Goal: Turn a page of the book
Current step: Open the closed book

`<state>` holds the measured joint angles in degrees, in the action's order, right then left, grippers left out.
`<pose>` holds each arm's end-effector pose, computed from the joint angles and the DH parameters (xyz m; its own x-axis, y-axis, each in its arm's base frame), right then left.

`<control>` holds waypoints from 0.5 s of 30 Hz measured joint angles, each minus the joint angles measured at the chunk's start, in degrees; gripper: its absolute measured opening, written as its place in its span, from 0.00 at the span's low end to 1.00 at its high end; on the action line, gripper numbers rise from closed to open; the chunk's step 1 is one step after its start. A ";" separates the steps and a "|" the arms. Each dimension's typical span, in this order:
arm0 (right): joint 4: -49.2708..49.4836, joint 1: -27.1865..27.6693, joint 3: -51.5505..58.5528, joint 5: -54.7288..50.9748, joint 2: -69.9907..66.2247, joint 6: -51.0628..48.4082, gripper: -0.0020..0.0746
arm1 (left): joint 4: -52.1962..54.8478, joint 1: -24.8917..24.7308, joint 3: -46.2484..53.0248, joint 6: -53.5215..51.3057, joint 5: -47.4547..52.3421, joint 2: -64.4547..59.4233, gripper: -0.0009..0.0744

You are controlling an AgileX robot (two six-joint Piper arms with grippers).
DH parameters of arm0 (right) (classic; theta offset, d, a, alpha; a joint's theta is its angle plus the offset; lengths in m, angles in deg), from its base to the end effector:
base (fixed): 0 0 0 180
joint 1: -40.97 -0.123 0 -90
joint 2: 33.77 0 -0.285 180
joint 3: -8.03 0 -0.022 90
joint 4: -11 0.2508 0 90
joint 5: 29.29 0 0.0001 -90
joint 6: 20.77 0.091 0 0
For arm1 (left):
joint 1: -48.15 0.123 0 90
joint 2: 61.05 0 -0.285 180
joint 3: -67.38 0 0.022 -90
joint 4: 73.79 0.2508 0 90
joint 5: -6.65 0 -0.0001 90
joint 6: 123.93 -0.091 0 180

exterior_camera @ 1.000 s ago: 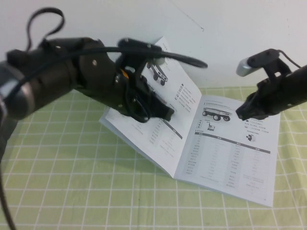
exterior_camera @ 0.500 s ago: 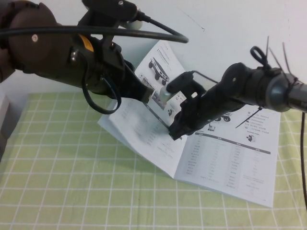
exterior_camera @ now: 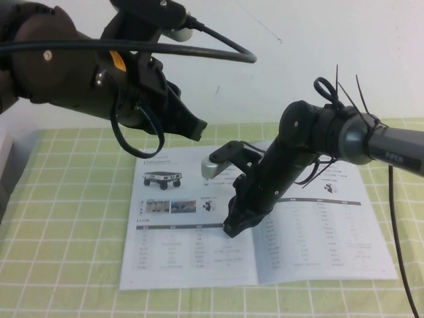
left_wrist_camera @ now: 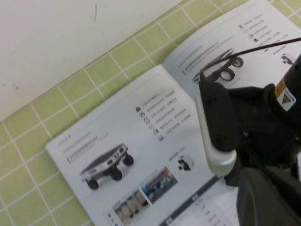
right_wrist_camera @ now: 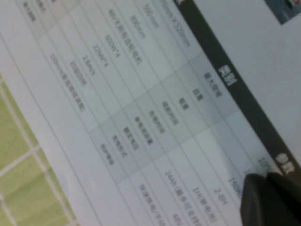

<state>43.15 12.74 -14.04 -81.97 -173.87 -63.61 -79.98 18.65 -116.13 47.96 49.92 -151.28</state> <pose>0.3960 0.2564 0.1274 -0.5987 -0.7064 -0.3776 -0.8009 0.5236 0.2905 0.2751 -0.1634 0.3861 -0.5224 0.3674 -0.7695 0.5744 0.8186 0.0009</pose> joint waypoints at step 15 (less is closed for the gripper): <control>-0.38 -2.60 2.94 0.54 11.97 1.17 0.04 | 2.25 0.00 0.11 1.68 -0.89 0.00 0.01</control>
<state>42.76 10.14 -11.10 -81.43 -161.90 -62.44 -77.73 18.65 -116.02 49.64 49.03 -151.28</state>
